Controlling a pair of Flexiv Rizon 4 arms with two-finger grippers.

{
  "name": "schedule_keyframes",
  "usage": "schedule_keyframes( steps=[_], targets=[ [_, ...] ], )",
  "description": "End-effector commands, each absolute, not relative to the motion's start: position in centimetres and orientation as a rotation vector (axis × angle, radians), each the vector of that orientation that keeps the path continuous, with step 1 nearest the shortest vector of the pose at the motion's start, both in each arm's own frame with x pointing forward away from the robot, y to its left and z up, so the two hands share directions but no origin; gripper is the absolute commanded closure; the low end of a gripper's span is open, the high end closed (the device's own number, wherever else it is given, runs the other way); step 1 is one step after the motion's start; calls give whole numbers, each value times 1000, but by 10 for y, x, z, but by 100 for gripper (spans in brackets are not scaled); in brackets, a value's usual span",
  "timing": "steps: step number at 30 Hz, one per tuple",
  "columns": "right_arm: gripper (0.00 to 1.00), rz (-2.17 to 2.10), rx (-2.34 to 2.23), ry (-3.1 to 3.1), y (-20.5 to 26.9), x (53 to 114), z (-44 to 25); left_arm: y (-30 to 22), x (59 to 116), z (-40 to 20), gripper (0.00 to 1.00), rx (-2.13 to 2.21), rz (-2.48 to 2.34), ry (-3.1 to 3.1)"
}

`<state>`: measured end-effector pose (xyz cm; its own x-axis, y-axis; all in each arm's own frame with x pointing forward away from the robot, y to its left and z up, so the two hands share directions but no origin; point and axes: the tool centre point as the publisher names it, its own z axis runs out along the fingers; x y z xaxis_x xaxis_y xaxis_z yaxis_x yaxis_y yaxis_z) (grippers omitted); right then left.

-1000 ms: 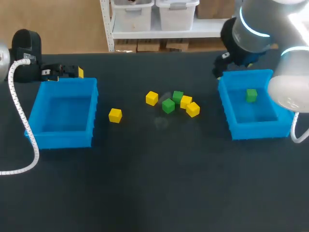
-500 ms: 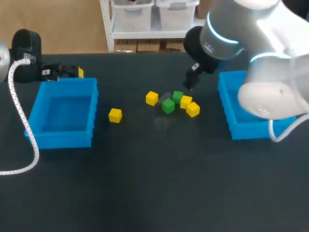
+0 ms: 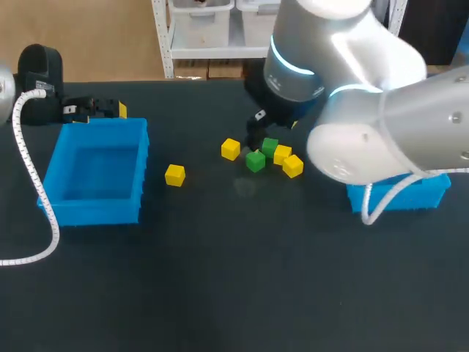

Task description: Put the green cubes in the right bin and the yellow cubes in the left bin.

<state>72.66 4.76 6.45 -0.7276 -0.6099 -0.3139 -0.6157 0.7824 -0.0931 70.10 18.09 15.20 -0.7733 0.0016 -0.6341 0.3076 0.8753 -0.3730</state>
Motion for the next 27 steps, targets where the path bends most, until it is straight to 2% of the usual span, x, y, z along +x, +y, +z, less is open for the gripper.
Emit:
schedule_keyframes(
  steps=[1, 27],
  targets=[
    [0, 17, -938, 2688, 62, 734, 54, 183, 700, 150, 0, 227, -628, 2380],
    [0, 63, -861, 2796, 84, 728, 7, 183, 700, 150, 0, 227, -628, 2380]
  ],
)
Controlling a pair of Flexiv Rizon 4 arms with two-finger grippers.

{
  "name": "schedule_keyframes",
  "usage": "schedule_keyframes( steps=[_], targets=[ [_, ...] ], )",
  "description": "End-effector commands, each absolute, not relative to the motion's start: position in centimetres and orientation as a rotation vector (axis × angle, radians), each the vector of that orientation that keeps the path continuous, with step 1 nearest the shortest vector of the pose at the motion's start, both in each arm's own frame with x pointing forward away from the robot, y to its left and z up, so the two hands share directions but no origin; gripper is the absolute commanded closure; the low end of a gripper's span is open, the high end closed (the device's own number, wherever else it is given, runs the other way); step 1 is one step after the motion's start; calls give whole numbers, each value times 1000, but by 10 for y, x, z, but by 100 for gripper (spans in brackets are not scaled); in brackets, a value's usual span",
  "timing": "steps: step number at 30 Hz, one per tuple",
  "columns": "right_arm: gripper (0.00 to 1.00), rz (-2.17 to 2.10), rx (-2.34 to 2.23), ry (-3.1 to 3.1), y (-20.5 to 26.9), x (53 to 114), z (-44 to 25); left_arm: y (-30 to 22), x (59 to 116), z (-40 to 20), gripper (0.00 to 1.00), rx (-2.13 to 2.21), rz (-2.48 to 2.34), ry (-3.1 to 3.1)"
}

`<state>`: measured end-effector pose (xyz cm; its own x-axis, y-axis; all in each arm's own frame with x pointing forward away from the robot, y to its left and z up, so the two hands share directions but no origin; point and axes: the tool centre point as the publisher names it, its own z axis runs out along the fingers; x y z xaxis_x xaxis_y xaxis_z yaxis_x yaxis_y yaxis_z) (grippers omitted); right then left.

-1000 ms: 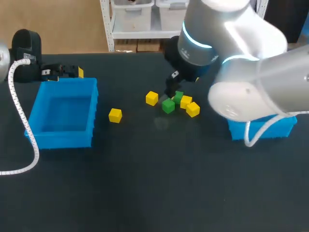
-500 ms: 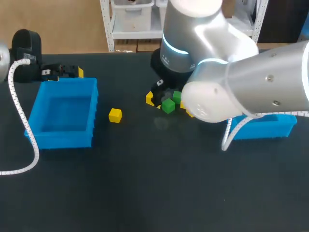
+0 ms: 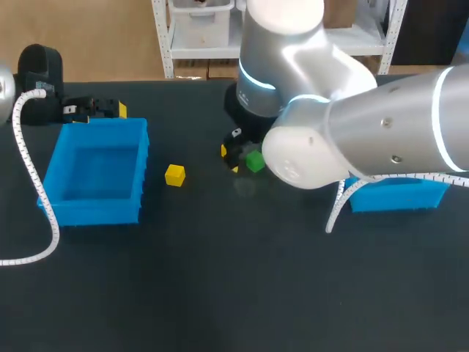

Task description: Put the green cubes in the right bin and the yellow cubes in the left bin.

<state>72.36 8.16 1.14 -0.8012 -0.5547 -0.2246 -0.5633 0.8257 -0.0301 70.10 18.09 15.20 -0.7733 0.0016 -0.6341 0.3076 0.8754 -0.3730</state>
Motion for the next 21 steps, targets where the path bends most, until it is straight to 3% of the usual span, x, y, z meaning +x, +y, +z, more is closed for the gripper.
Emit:
schedule_keyframes(
  steps=[1, 18, 19, 20, 21],
  targets=[
    [0, 64, -861, 2797, 84, 729, 6, 183, 700, 150, 0, 227, -628, 2380],
    [2, 36, -878, 2825, 87, 740, -17, 183, 700, 150, 0, 227, -628, 2380],
    [27, 32, -880, 2828, 86, 740, -19, 183, 700, 150, 0, 227, -628, 2380],
    [58, 19, -880, 2831, 86, 740, -21, 183, 700, 150, 0, 227, -628, 2380],
    [68, 14, -882, 2830, 85, 740, -22, 183, 700, 150, 0, 227, -628, 2380]
  ],
)
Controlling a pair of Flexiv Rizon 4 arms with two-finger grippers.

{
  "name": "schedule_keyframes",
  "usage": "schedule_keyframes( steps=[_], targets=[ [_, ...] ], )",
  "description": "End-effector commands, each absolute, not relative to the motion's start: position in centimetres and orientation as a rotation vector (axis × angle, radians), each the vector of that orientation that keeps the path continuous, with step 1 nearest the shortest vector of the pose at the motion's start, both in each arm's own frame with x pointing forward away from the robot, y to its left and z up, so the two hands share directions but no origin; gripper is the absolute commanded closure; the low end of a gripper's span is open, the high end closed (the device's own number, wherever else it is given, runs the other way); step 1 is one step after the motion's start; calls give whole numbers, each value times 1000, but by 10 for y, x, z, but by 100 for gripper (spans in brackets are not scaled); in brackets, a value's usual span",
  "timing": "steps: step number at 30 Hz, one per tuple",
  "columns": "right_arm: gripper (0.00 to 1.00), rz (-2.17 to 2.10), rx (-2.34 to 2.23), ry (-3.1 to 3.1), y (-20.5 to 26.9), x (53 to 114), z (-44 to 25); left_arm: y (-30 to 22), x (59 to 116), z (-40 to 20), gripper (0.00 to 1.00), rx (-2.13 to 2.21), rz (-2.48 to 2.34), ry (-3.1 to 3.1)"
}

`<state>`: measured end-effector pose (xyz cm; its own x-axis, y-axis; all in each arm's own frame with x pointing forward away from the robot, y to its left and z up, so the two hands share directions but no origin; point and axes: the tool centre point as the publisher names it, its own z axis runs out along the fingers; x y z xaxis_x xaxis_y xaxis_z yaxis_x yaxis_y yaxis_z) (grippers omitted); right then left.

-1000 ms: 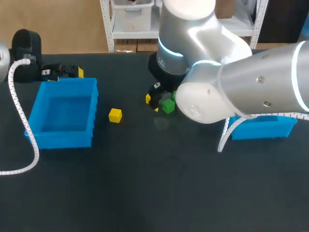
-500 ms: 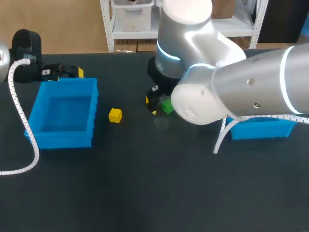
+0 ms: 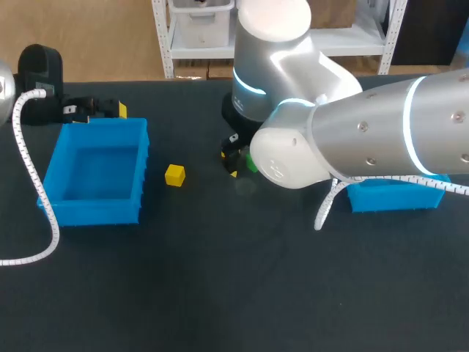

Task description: Put the green cubes in the right bin and the yellow cubes in the left bin.

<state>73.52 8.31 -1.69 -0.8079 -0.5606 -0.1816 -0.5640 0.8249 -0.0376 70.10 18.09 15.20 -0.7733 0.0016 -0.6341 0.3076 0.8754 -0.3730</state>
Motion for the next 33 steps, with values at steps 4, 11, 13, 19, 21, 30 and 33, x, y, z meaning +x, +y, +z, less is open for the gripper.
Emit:
schedule_keyframes(
  steps=[4, 11, 13, 19, 21, 30, 33],
  targets=[
    [100, 4, -879, 2830, 84, 740, -23, 183, 700, 150, 0, 227, -628, 2380],
    [100, -26, -864, 2806, 76, 744, -10, 183, 700, 150, 0, 227, -628, 2380],
    [100, -36, -851, 2797, 72, 746, -4, 183, 700, 150, 0, 227, -628, 2380],
    [100, -60, -798, 2752, 57, 754, 20, 183, 700, 150, 0, 227, -628, 2380],
    [100, -54, -769, 2743, 50, 757, 29, 183, 700, 150, 0, 227, -628, 2380],
    [100, -32, -574, 2701, 1, 769, 66, 183, 700, 150, 0, 227, -628, 2380],
    [100, -27, -487, 2692, -22, 773, 77, 183, 700, 150, 0, 227, -628, 2380]
  ],
)
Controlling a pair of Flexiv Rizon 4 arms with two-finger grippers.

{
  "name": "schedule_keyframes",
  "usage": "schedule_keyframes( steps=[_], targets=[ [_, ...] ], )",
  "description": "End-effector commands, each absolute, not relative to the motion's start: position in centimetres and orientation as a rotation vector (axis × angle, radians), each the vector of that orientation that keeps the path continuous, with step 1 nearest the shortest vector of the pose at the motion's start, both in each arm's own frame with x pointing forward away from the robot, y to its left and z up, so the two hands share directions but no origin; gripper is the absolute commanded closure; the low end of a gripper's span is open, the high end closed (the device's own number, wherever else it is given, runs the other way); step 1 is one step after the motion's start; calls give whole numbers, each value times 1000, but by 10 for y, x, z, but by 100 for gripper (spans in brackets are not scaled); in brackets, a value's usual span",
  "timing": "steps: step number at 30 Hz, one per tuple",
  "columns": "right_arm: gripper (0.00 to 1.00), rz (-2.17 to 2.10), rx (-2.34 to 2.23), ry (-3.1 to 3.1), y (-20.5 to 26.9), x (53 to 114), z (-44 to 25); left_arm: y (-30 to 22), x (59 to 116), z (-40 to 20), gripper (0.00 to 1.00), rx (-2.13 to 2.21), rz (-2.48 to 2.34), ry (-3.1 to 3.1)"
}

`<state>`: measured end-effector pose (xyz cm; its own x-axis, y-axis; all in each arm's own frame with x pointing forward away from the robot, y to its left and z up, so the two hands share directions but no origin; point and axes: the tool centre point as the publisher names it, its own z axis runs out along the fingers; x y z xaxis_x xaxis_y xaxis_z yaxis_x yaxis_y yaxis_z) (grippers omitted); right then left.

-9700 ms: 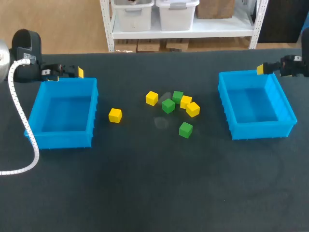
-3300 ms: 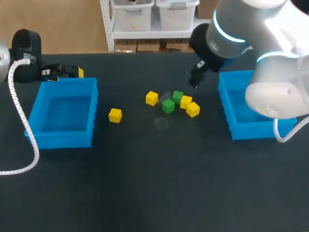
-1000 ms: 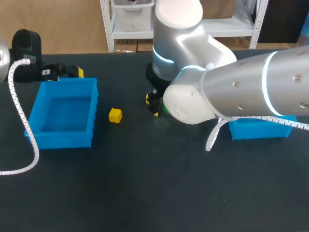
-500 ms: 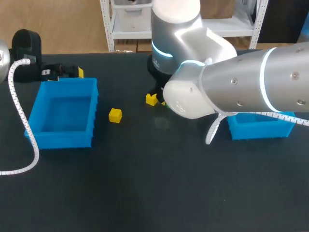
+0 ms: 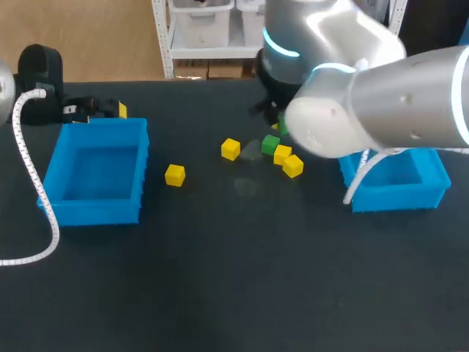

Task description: Put the green cubes in the right bin and the yellow cubes in the left bin.

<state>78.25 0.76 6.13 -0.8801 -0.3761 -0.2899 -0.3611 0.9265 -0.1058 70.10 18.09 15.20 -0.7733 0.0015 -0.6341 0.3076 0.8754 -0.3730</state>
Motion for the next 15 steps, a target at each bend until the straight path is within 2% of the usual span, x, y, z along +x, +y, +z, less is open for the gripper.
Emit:
schedule_keyframes(
  steps=[1, 15],
  targets=[
    [100, -30, -459, 2687, -31, 774, 80, 183, 700, 150, 0, 227, -628, 2380],
    [100, -121, -164, 2725, -133, 767, 77, 183, 700, 150, 0, 227, -628, 2380]
  ],
)
